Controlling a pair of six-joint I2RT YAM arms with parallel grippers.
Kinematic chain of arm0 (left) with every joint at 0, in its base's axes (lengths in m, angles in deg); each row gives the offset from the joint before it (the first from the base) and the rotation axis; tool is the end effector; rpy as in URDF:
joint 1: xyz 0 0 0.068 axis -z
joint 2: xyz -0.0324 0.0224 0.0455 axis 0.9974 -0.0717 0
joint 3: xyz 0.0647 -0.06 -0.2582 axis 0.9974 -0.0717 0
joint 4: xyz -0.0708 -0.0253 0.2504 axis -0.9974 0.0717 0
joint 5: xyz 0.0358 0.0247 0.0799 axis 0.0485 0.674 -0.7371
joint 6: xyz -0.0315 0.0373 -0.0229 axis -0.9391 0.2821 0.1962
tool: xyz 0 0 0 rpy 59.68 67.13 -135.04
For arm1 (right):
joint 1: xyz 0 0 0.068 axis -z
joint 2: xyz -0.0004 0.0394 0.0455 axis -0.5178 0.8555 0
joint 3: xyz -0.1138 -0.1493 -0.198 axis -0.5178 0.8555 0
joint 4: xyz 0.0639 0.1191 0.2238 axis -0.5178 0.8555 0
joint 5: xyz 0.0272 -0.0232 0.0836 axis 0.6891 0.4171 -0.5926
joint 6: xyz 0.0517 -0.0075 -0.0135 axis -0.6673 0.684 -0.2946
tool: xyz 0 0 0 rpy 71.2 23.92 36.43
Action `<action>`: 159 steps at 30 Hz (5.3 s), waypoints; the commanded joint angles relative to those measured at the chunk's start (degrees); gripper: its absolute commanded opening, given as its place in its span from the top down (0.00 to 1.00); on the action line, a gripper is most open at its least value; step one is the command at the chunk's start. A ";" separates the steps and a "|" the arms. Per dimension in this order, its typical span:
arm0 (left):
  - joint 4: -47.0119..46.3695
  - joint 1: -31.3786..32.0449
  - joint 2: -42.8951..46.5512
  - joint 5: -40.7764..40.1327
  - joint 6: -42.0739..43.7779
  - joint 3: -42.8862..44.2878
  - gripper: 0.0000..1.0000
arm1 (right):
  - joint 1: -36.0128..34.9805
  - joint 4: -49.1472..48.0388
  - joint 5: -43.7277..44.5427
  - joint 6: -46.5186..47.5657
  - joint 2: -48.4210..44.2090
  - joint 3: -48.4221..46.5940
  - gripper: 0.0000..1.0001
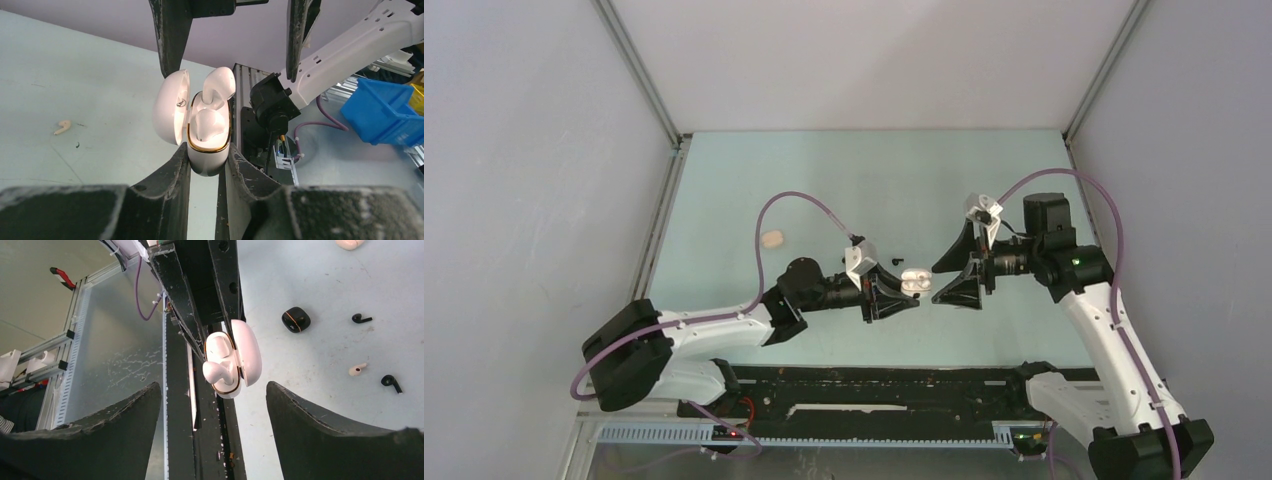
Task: Insert the wireless bluetooth earbuds into the charging case
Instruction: Close the charging case with the earbuds inside, then place the charging case with the earbuds at the center of the board.
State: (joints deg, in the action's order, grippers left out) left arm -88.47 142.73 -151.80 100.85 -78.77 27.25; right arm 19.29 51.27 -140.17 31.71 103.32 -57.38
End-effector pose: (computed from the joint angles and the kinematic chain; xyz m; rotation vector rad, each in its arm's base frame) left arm 0.1366 -0.2393 0.2619 0.9415 1.3392 -1.3774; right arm 0.1605 0.0684 0.3424 -1.0825 1.7061 1.3427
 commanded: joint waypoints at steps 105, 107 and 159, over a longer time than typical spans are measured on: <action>35.43 -12.76 -45.16 -3.13 -33.69 49.54 1.00 | 24.65 -23.50 22.22 -21.20 -17.13 17.50 0.17; 35.66 -13.47 -47.56 -0.97 -35.31 51.25 0.99 | 24.65 -23.36 22.21 -20.98 -17.04 17.61 0.17; 65.48 -20.92 -41.53 -1.90 -25.15 45.58 0.44 | 24.53 -24.86 22.12 -21.17 -18.12 19.17 0.15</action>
State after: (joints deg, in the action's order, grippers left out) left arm -31.66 123.62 -200.93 99.95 -111.05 76.12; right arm 44.57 28.70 -118.05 10.58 86.32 -38.08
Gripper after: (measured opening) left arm 0.558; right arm 0.849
